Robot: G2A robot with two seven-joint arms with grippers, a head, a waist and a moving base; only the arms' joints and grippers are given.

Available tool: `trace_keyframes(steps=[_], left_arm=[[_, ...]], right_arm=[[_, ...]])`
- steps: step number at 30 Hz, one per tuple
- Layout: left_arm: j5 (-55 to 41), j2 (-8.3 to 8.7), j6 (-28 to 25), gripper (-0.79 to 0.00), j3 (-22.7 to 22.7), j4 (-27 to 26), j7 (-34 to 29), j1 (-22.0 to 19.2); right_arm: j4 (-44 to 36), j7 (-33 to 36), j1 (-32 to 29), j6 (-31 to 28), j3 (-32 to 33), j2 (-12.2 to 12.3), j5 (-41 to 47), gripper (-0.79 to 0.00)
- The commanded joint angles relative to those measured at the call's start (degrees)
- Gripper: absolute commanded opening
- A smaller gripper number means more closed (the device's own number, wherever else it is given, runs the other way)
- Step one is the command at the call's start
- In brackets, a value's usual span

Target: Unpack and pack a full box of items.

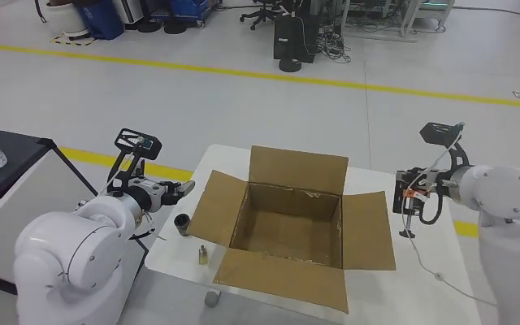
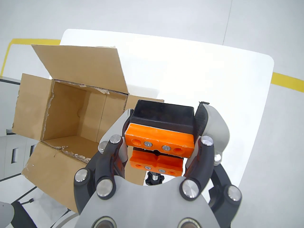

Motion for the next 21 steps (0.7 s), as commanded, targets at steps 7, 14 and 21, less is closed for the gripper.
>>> trace_keyframes(steps=[7, 14, 21], left_arm=[[0.0, 0.0, 0.0, 0.0, 0.0, 0.0, 0.0, 0.0], [0.0, 0.0, 0.0, 0.0, 0.0, 0.0, 0.0, 0.0], [0.0, 0.0, 0.0, 0.0, 0.0, 0.0, 0.0, 0.0]], right_arm=[[6.51, 0.0, 2.26, 2.19, -1.41, 1.67, 0.66, -0.785], [9.51, 0.0, 1.7, 2.42, 0.89, 3.84, 1.4, -0.785], [15.4, 0.0, 0.34, 2.42, 1.91, 5.78, 6.01, -0.785]])
